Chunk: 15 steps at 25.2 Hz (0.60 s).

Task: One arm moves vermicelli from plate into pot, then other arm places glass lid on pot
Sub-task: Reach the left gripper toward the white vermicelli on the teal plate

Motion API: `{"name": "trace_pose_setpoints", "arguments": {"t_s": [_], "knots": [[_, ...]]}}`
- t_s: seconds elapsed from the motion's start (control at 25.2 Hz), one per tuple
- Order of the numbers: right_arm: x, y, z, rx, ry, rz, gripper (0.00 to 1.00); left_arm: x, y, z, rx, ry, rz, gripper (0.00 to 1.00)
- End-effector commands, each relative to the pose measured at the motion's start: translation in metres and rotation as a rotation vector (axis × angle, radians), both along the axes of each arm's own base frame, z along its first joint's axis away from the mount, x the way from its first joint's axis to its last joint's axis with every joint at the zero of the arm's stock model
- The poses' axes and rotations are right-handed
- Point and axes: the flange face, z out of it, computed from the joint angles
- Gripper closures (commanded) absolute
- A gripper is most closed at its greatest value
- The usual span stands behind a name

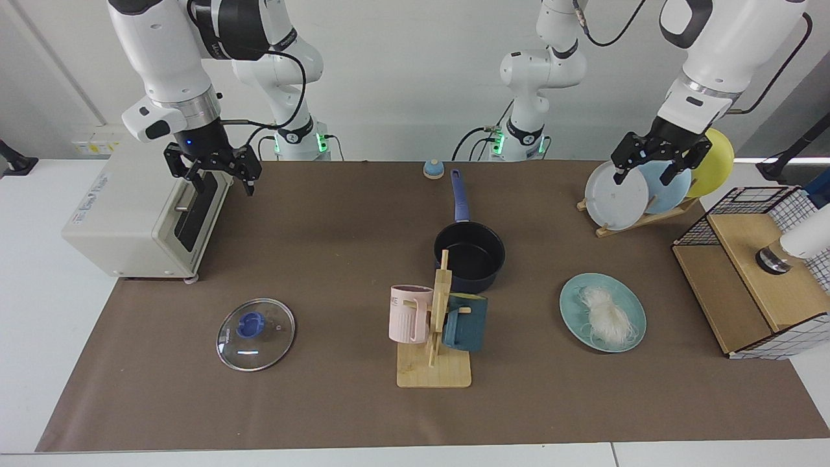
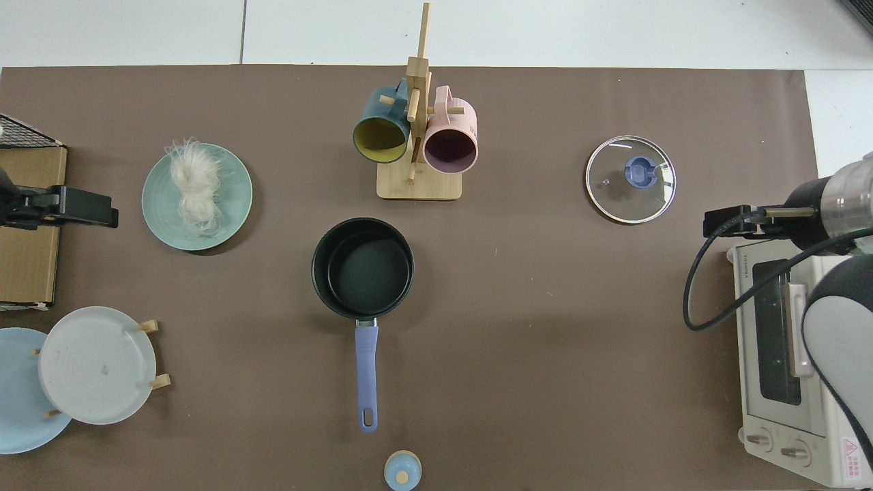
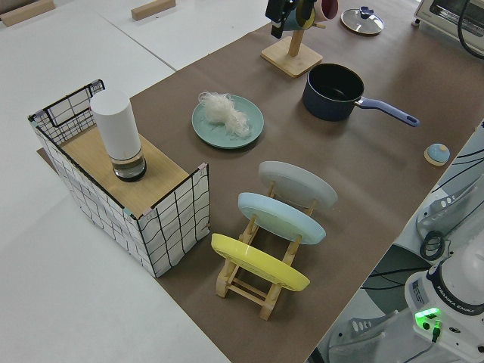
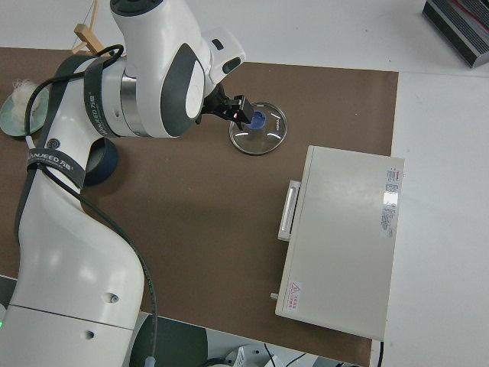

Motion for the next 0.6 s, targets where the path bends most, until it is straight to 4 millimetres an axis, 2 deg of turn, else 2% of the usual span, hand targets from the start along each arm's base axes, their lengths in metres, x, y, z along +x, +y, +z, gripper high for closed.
{"name": "trace_pose_setpoints", "arguments": {"t_s": [0.0, 0.12, 0.56], "knots": [[-0.001, -0.003, 0.003, 0.021, -0.008, 0.026, 0.0, -0.005, 0.004, 0.003, 0.004, 0.01, -0.004, 0.0], [-0.001, -0.003, 0.003, 0.021, -0.008, 0.025, 0.0, -0.006, 0.007, 0.004, 0.005, 0.015, -0.001, 0.0], [-0.001, -0.003, 0.003, 0.021, -0.008, 0.026, 0.0, -0.002, -0.003, 0.004, 0.007, -0.005, -0.018, 0.0]]}}
